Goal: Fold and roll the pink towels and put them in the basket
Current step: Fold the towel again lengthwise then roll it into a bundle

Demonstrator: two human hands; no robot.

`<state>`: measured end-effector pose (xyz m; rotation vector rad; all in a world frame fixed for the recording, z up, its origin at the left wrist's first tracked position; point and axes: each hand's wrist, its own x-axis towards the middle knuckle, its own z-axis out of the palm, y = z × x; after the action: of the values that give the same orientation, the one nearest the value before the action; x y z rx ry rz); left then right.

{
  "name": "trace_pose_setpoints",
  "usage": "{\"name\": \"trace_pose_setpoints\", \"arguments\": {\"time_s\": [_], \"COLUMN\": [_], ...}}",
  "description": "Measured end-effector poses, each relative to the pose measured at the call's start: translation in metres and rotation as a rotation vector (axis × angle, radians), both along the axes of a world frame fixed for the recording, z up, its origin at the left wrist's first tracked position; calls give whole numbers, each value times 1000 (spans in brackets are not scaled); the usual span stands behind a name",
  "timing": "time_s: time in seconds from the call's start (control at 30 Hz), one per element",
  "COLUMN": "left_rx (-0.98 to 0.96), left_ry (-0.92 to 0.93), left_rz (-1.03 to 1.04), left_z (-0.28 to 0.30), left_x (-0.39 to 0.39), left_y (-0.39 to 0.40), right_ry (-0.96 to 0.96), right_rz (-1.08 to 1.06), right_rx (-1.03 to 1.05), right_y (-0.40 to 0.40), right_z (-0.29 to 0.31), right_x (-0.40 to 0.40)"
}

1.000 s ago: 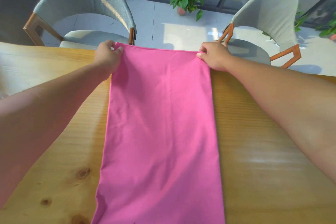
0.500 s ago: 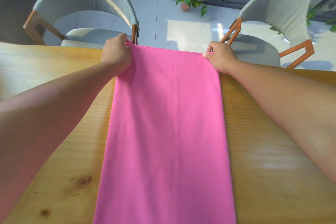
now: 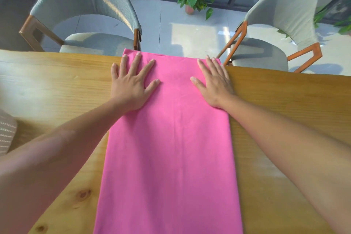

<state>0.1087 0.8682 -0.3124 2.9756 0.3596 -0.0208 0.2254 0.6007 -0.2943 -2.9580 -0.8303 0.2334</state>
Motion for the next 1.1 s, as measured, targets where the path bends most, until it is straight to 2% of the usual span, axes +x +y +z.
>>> {"name": "trace_pose_setpoints", "arguments": {"time_s": [0.17, 0.27, 0.4, 0.73, 0.93, 1.1], "left_rx": [-30, -76, -128, -71, -63, -87], "left_ry": [80, 61, 63, 6, 10, 83], "left_rz": [0, 19, 21, 30, 64, 147], "left_z": [6, 15, 20, 5, 9, 21], "left_x": [1, -18, -74, -229, -278, -328], "left_y": [-1, -10, -47, -107, -127, -150], "right_ry": [4, 24, 47, 33, 54, 129], "right_rz": [-55, -97, -96, -148, -172, -161], "right_rx": [-56, -38, 34, 82, 43, 12], "right_y": [0, -10, -33, -103, -134, -157], "right_z": [3, 13, 18, -5, -7, -2], "right_x": [2, -16, -77, -268, -342, -373]}}
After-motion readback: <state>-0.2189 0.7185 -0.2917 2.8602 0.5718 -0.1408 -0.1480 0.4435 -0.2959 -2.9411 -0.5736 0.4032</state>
